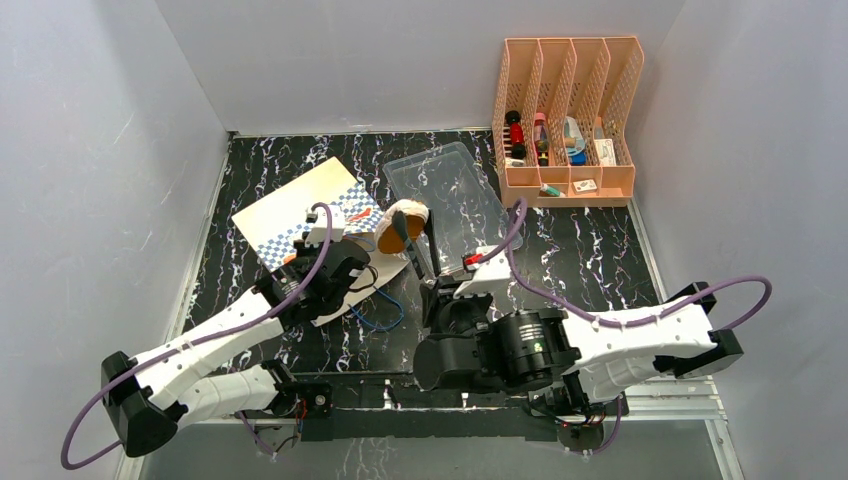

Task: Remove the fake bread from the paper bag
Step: Place the fake bread in the container.

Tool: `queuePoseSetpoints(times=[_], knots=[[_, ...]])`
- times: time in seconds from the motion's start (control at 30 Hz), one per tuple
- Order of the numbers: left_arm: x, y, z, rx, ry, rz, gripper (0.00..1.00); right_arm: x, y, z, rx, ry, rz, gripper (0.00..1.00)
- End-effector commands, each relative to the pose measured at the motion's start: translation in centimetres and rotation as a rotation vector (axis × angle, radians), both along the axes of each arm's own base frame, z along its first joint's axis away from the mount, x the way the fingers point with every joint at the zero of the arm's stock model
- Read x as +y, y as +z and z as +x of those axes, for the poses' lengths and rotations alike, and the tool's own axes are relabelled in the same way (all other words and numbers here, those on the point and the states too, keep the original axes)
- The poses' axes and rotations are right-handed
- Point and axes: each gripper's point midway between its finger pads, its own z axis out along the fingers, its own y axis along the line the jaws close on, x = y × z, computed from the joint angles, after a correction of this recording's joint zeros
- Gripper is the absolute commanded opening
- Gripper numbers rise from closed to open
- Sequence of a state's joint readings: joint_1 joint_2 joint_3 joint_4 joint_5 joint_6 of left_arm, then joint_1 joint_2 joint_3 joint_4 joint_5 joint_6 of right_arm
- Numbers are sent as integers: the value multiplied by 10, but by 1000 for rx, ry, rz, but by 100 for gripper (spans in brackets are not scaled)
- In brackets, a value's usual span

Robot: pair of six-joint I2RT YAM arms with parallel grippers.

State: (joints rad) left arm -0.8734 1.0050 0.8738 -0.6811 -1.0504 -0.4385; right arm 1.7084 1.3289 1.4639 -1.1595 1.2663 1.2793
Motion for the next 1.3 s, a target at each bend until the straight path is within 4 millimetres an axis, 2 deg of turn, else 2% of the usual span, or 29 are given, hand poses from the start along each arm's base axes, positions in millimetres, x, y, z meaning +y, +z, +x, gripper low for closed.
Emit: queuePoseSetpoints(times=[0.0,0.37,0.53,0.87,1.0,1.13,1.27], knots=[[7,15,2,-55,23,-2,0,-3,45,-12,-68,40,113,6],[18,14,6,-55,58,-24,0,-29,33,-2,-50,-13,108,5],[17,13,8,-47,58,-40,0,-31,37,8,-62,-31,96,6],[12,16,11,-34,49,-53,0,-28,58,44,-97,-79,67,6],[11,14,12,-27,45,-55,0,-29,55,66,-101,-104,41,6],[8,13,15,-23,38,-62,0,-30,49,98,-103,-136,12,6],[3,14,19,-15,27,-83,0,-38,41,169,-130,-222,-52,5]])
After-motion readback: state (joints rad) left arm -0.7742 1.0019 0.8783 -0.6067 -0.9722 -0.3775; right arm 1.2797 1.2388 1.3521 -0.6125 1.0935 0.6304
